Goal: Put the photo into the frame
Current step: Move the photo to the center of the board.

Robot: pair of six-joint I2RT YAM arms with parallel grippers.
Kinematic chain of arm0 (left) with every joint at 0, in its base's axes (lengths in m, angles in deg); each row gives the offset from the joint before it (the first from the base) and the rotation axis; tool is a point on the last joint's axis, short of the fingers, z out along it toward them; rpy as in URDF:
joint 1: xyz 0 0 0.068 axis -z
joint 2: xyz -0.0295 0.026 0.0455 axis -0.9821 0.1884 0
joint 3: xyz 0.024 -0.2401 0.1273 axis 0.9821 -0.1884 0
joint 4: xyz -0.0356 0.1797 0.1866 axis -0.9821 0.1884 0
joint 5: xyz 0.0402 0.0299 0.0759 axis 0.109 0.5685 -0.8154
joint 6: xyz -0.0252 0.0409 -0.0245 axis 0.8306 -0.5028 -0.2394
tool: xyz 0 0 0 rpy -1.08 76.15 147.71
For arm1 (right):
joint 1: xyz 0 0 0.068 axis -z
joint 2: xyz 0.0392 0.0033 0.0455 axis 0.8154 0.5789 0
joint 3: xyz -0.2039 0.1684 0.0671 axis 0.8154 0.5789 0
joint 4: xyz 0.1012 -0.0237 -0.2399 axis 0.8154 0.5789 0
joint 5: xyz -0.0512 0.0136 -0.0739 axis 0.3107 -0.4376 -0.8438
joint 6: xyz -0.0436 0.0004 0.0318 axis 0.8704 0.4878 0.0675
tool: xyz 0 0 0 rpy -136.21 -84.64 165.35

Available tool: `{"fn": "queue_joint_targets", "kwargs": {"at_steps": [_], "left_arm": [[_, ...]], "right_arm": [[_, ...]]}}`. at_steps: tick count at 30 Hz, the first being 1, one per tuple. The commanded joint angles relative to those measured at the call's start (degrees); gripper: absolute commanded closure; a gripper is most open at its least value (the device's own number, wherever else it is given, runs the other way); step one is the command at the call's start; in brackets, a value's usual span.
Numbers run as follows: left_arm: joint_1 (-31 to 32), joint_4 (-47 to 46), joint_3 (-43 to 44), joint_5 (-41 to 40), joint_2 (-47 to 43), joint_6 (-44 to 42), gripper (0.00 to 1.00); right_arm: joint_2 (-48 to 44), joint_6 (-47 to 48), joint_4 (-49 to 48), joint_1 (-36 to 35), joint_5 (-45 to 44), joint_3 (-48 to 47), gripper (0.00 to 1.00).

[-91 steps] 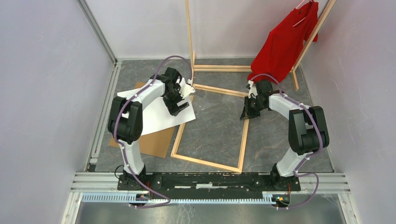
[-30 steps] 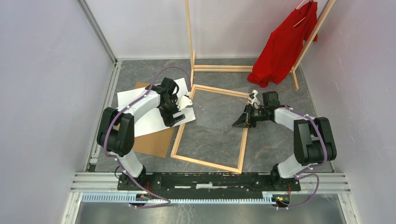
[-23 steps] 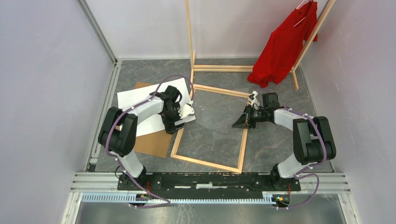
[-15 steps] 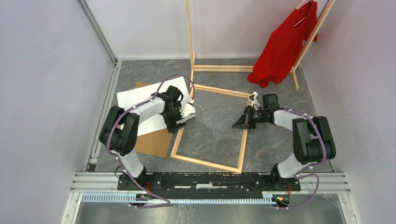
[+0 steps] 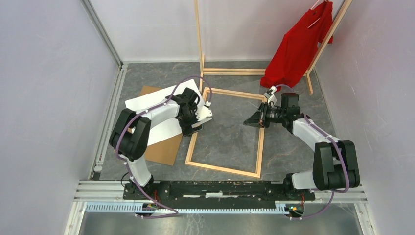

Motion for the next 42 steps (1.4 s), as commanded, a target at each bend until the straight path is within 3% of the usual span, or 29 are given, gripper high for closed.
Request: {"fn": "queue_joint_targets", "kwargs": {"at_steps": [1,13,17,23,28,33,37,42], "left_arm": [[-2.09,-5.33,2.57,-6.16,-0.04,3.00,0.00],[-11.41,-11.66,-0.28,-15.36,-0.10,1.47,0.00],[-14.65,-9.28,0.85,-12.92,-0.80,1.09,0.00],[-14.58,-3.72,1.21,-4.62,-4.04,1.83,0.00],[-14.38,0.76,2.96,2.40,-6.43,2.31,0.00],[-15.00,2.56,6.36,2.76,-6.50,3.64,0.00],[-17.05,1.05,9.80,-0.47,-5.20,6.07,0.00],[-21.33,-1.13,12.54,-2.28,-4.02,8.21,0.00]], "right_arm": [[-0.39,-1.52,-2.32,0.32,1.37,-2.76,1.00],[1.12,-4.12,-3.98,0.33,2.89,-4.21,1.00],[1.33,-5.58,-6.39,0.30,2.81,-4.42,1.00],[0.53,-11.41,-12.46,0.14,3.59,-4.85,1.00],[-1.71,-19.34,-22.01,-0.94,4.87,-4.38,1.00],[-3.90,-27.03,-32.10,-3.31,5.75,-5.04,1.00],[-5.23,-26.98,-32.73,-4.84,6.36,-6.92,1.00],[-5.82,-19.27,-24.88,-4.99,6.55,-6.40,1.00]]}}
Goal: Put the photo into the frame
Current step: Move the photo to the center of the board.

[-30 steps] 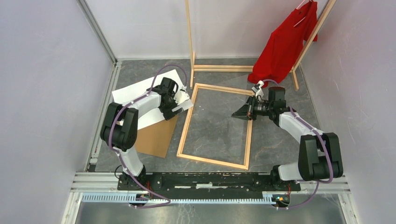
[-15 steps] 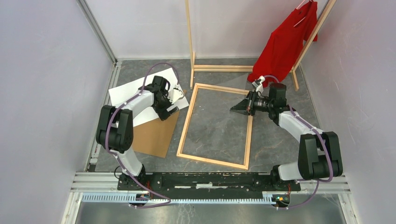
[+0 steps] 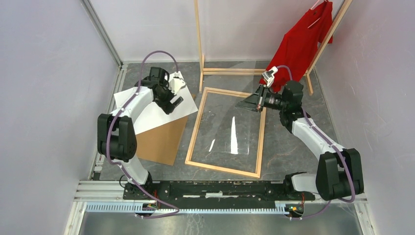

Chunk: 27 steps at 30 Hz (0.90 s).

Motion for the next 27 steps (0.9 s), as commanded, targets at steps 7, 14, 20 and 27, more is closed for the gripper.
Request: {"fn": "queue_joint_targets", "kwargs": {"at_steps": [7,14,20,27], "left_arm": [[-4.50,-2.37,3.11,-0.53,0.26,3.78,0.00],[-3.62,0.57,1.60,3.70,0.28,1.69,0.00],[-0.59,1.32,-0.57,4.97,0.22,-0.02,0.00],[2.45,1.28,-0.67,4.92,1.35,-0.09,0.00]], "right_arm": [[1.76,18.14,15.44,0.10,-2.42,3.53,1.00],[4.94,18.50,14.75,0.32,-7.27,8.06,1.00],[4.57,20.95,17.63,1.05,-10.37,9.24,1.00],[4.57,22.47,18.99,3.31,-12.65,10.60,1.00]]}}
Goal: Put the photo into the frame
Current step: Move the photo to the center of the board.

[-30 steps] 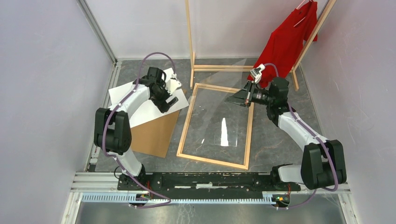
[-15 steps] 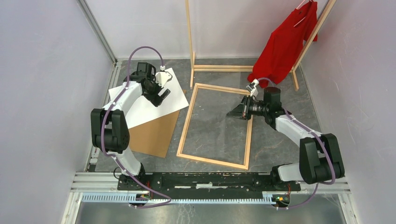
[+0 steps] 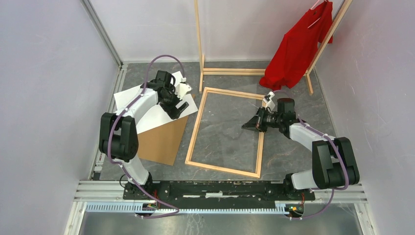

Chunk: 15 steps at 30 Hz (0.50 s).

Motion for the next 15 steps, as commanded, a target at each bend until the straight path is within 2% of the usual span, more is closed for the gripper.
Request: {"fn": "queue_joint_targets", "kwargs": {"at_steps": [1,15], "left_arm": [[1.08,0.08,0.42,1.45,1.08,-1.44,0.00],[1.28,0.12,0.57,-0.32,1.70,-1.53,0.00]], "right_arm": [[-0.61,2.35,-0.44,1.24,-2.31,0.96,1.00],[1.51,4.18,-0.31,3.26,-2.15,1.67,1.00]]}}
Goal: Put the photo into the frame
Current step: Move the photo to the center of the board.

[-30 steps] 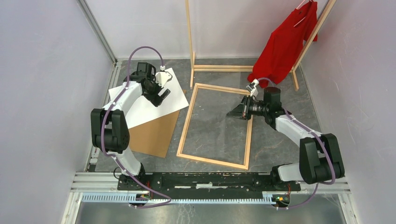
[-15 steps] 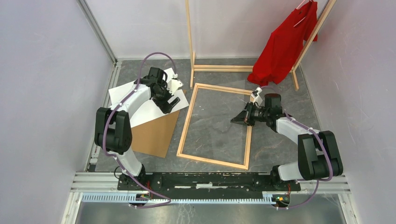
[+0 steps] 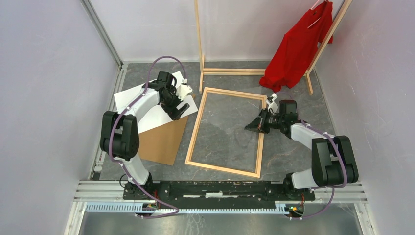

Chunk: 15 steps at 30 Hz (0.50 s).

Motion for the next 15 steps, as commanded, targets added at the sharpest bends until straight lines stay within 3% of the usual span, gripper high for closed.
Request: {"fn": "queue_joint_targets", "kwargs": {"at_steps": [1,15], "left_arm": [[0.00,-0.16,0.66,-0.50,0.46,-1.53,0.00],[0.08,-0.12,1.32,-0.97,0.69,-1.53,0.00]], "right_arm": [[0.59,1.98,-1.15,0.67,0.02,0.31,1.00],[0.69,3.53,0.13,1.85,0.81,1.46,1.00]]}}
